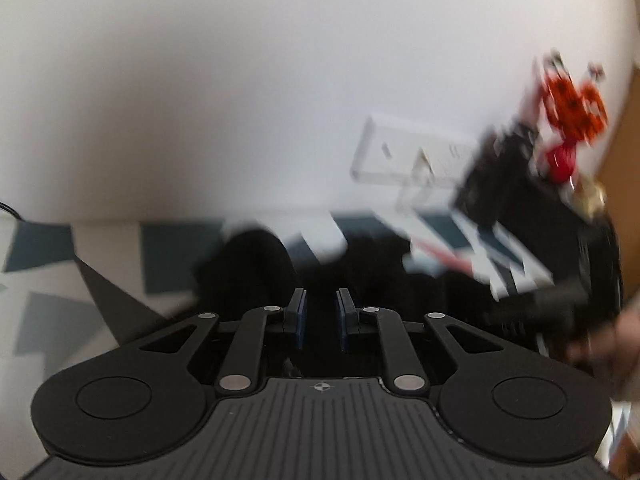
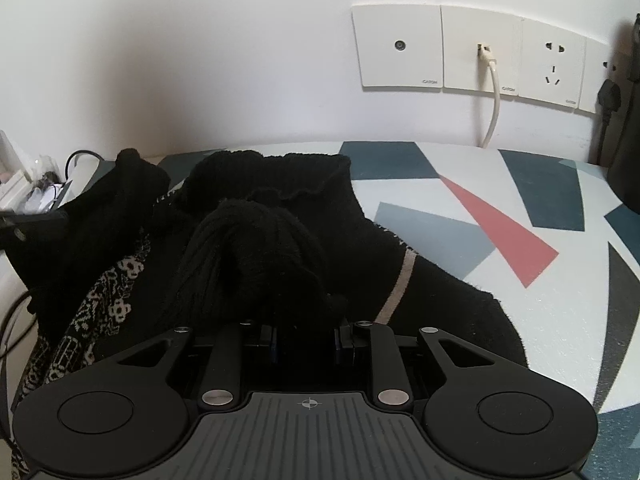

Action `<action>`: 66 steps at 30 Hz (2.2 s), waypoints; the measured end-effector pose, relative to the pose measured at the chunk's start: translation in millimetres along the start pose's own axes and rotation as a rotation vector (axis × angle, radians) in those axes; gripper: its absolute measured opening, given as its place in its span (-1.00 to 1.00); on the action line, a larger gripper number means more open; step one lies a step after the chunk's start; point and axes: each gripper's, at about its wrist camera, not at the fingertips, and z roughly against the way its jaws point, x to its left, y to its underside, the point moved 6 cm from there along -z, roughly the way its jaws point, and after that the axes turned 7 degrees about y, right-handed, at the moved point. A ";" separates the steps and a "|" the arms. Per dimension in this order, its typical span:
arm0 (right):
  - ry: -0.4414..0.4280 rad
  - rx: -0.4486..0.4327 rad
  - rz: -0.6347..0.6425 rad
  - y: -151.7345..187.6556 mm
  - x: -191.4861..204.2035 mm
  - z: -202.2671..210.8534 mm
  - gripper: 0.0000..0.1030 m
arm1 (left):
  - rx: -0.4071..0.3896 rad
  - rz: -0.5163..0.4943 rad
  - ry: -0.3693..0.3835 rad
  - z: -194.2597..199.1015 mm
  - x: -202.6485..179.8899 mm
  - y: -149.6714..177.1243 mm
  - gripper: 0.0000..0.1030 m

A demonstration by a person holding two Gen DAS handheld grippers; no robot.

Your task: Fold clothes

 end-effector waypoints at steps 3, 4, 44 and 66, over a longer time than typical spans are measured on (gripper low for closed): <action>-0.003 0.002 0.000 3.3 1.2 -0.2 -0.60 | 0.001 0.018 -0.119 -5.6 9.4 3.1 -0.29; -0.004 0.004 0.000 4.6 1.2 -0.4 -0.60 | -0.016 0.035 -0.145 -4.4 13.4 2.5 0.43; 0.010 -0.040 -0.095 -30.0 -11.7 -15.3 -0.64 | 0.082 0.001 -0.240 -80.6 46.6 -21.9 -0.61; 0.183 -0.099 -0.316 9.7 -88.7 56.2 0.47 | -0.014 0.061 -0.195 38.1 45.8 18.4 0.99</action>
